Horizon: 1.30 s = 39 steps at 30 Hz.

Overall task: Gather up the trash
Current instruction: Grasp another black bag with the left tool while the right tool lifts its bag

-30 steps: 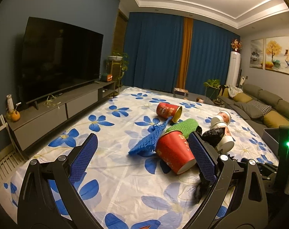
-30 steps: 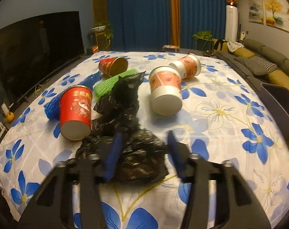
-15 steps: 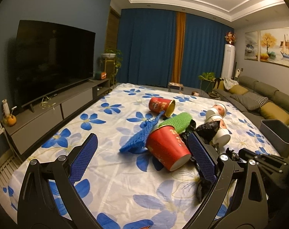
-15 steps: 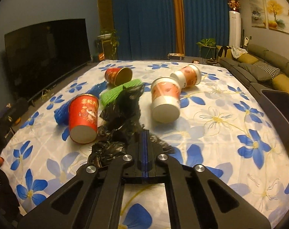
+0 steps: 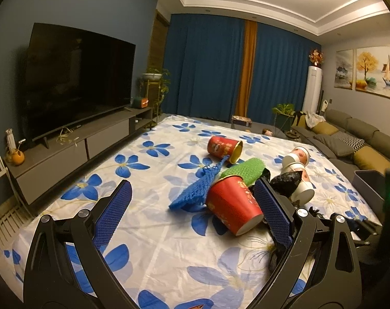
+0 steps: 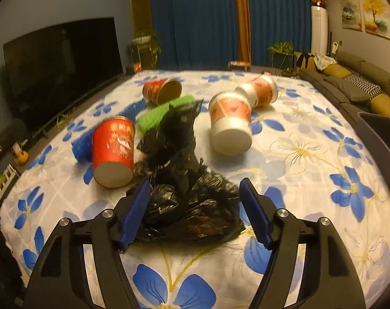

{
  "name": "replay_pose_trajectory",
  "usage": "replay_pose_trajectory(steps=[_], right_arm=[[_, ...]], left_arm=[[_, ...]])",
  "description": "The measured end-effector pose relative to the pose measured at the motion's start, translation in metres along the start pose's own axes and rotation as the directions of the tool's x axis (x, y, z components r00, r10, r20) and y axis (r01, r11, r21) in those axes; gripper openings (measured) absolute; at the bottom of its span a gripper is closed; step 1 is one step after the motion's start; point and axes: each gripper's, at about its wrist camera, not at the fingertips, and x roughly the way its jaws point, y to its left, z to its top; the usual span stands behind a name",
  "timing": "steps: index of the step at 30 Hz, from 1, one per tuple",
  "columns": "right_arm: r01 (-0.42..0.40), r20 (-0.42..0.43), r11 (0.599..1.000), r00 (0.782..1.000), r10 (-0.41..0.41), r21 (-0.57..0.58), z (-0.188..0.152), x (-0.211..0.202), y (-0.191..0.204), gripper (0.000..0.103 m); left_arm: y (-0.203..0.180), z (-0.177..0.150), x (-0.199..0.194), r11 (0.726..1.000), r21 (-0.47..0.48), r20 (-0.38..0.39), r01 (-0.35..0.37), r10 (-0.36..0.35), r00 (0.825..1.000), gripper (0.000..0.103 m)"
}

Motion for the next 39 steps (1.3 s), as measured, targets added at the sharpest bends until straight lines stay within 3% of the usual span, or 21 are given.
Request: replay_pose_trajectory(steps=[3,5,7,10,13,20,30,39], right_arm=[[-0.017,-0.044,1.000,0.999,0.017,-0.001,-0.002,0.010,0.003,0.069],[-0.034,-0.058,0.999,0.998,0.034,0.002,-0.003,0.012,0.003,0.054],[-0.045,-0.071,0.999,0.996,0.045,0.004,-0.004,0.014,0.003,0.030],[-0.066,-0.082,0.998,0.994,0.066,0.009,-0.006,0.014,0.003,0.011],[-0.072,-0.067,0.997,0.995,0.073,0.007,-0.006,0.010,0.000,0.002],[-0.036,0.060,0.999,0.998,0.035,0.020,0.002,-0.026,-0.019,0.001],[0.039,0.196,0.994,0.979,-0.058,0.100,0.014,-0.070,-0.068,0.001],[0.058,0.220,0.986,0.971,-0.091,0.153,0.012,-0.084,-0.100,0.001]], left_arm=[[0.003,0.001,0.002,1.000,-0.003,-0.002,0.000,0.000,1.000,0.094],[0.004,0.002,0.002,1.000,-0.003,-0.003,0.003,-0.003,1.000,0.094],[0.003,0.002,0.003,1.000,0.000,-0.006,0.006,-0.006,1.000,0.094],[0.000,0.000,0.004,1.000,0.010,-0.010,0.014,-0.014,1.000,0.094],[-0.006,-0.002,0.006,0.999,0.021,-0.019,0.028,-0.027,0.999,0.094],[-0.037,0.001,0.016,0.990,0.054,-0.054,0.127,-0.124,0.991,0.094],[-0.114,0.003,0.054,0.962,0.147,-0.110,0.230,-0.216,0.970,0.091],[-0.144,-0.008,0.107,0.955,0.179,-0.254,0.238,-0.189,0.949,0.066]])
